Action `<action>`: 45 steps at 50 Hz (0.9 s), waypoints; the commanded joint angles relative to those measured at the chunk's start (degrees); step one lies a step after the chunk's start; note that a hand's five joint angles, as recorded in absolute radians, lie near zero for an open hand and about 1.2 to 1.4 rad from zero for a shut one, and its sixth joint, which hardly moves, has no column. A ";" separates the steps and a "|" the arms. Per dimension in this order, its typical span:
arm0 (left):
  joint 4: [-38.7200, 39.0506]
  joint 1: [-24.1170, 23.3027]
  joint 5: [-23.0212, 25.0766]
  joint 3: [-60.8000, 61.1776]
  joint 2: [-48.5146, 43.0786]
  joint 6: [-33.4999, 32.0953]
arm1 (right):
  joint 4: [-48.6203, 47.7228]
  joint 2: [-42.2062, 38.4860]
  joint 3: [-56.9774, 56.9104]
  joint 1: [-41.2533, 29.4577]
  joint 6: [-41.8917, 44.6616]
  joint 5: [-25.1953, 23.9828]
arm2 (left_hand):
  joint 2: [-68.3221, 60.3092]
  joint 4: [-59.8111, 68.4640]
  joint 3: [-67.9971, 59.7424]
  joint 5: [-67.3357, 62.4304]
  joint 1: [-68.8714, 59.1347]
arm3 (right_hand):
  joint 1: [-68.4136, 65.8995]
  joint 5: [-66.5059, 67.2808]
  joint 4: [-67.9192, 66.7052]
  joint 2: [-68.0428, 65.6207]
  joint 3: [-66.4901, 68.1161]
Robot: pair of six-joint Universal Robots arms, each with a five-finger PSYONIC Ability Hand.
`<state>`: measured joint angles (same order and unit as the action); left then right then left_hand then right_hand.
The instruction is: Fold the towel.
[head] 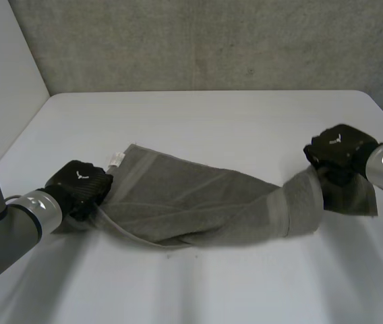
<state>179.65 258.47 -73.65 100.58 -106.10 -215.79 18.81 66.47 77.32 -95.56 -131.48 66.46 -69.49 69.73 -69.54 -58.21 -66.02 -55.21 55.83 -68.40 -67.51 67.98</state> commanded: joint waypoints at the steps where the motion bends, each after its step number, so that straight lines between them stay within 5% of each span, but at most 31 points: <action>1: 1.75 -0.33 -0.36 -0.74 -3.14 0.28 | -4.74 -9.59 -11.55 -4.00 -6.59 2.52 | -10.51 10.27 -10.46 -11.79 -13.98 | -24.79 14.17 -11.60 -12.49 12.02; 14: 4.30 -0.33 -0.44 -1.18 -3.76 0.55 | -20.22 -24.11 -22.83 -10.61 -8.45 16.06 | -10.51 10.27 -10.46 -11.79 -13.98 | -24.79 14.17 -11.60 -12.49 12.02; 15: 4.30 -0.33 -0.44 -1.18 -3.85 0.55 | -21.52 -25.07 -22.83 -11.56 -8.53 16.67 | -10.51 10.27 -10.46 -11.79 -13.98 | -17.52 6.91 -4.33 -5.22 4.76; 16: 4.30 -0.33 -0.44 -1.09 -3.94 0.55 | -22.41 -25.43 -22.48 -12.62 -8.62 17.11 | -10.51 10.27 -10.46 -11.79 -13.98 | 14.52 -25.14 27.72 26.82 -27.29; 17: 4.30 -0.33 -0.44 -1.09 -3.94 0.55 | -22.41 -25.43 -22.48 -12.63 -8.62 17.12 | -10.51 10.27 -10.46 -11.79 -13.98 | 14.84 -25.46 28.04 27.14 -27.61; 18: 4.30 -0.42 -0.44 -1.09 -3.94 0.64 | -22.85 -25.17 -21.95 -13.06 -8.80 17.47 | -10.51 10.27 -10.46 -11.79 -13.98 | 41.66 -52.28 54.85 53.96 -54.42; 20: 4.30 -0.42 -0.44 -1.00 -3.85 0.64 | -22.85 -24.38 -21.34 -13.24 -9.32 17.82 | -10.51 10.27 -10.46 -11.79 -13.98 | 45.21 -55.83 58.40 57.51 -57.98; 32: 4.21 -0.33 -0.44 -0.91 -3.23 0.64 | -22.50 -2.95 -2.03 -13.07 -18.72 15.55 | -10.51 10.27 -10.46 -11.79 -13.98 | 45.21 -55.83 58.40 57.51 -57.98; 45: 4.21 -0.33 -0.44 -0.56 -2.88 0.90 | -22.41 0.15 12.67 -9.30 -22.16 7.63 | -10.51 10.27 -10.46 -11.79 -13.98 | 23.43 -34.05 36.63 35.73 -36.20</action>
<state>183.86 258.14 -74.09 99.92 -109.03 -215.09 -3.59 67.30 85.51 -107.77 -153.19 76.59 -69.49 69.76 -69.58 -58.49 -66.02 -18.14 10.86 -21.23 -21.10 21.39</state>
